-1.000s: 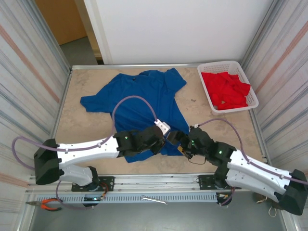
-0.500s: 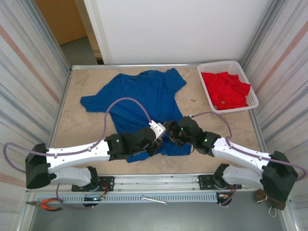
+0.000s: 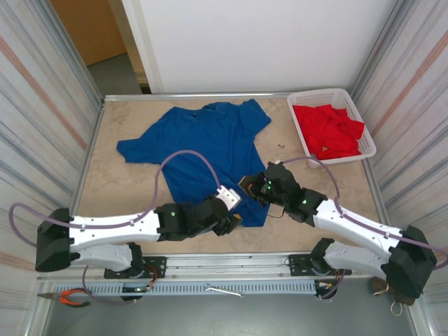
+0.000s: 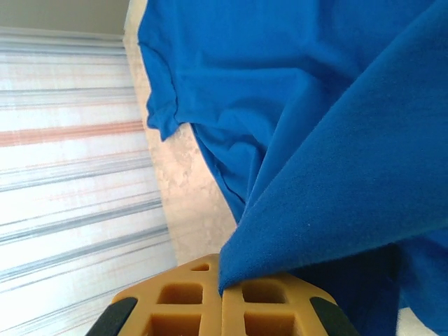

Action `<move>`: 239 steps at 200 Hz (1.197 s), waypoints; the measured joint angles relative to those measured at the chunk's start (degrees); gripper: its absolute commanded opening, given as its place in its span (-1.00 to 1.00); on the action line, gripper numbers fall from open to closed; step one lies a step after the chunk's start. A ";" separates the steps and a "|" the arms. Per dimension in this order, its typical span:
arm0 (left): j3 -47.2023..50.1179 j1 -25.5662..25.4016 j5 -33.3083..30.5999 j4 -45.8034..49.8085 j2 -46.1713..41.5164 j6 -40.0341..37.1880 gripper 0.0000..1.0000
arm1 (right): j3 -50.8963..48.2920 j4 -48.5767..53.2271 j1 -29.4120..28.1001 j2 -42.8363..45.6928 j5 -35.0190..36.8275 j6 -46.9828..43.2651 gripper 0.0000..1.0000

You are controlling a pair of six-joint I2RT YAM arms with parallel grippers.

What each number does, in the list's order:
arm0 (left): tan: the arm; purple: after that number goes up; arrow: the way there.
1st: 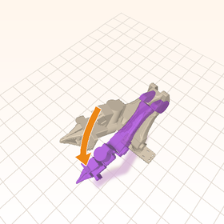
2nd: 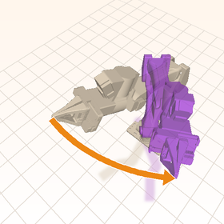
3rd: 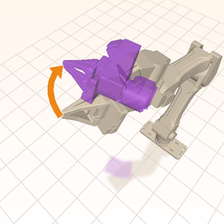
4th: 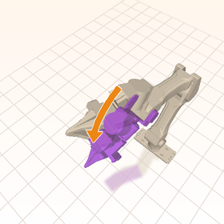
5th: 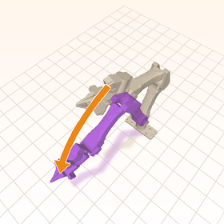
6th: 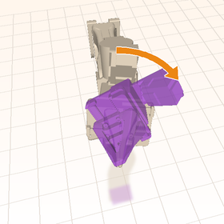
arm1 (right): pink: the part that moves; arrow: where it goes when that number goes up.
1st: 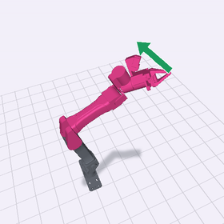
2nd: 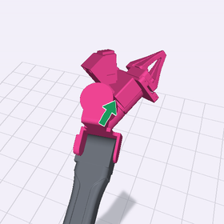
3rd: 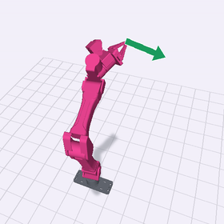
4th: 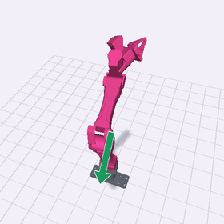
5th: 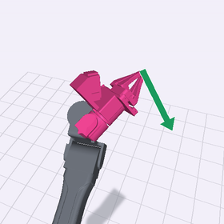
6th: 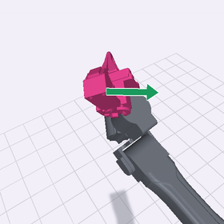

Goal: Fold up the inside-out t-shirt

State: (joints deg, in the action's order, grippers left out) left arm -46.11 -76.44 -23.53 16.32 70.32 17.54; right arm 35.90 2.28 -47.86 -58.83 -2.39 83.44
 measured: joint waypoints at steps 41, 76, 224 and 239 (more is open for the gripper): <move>-0.55 -4.46 -9.46 -1.62 10.45 1.25 0.93 | 0.00 1.03 0.00 0.44 -0.02 -0.33 -1.00; -3.54 -4.50 -19.56 0.11 18.25 4.17 0.97 | 0.00 1.38 0.00 0.63 -0.02 -0.35 -1.00; -9.62 14.29 -3.30 4.83 0.72 -2.05 -1.00 | -5.42 5.40 0.55 15.15 1.27 -8.09 -0.55; -11.43 15.98 0.74 6.73 -0.26 -2.78 -1.00 | -8.66 4.13 -2.38 17.90 1.44 -13.49 -0.81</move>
State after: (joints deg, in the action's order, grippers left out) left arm -57.54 -60.47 -22.79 23.05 70.06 14.76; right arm 27.24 6.42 -50.24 -40.93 -0.95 69.95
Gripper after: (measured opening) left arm 0.053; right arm 0.192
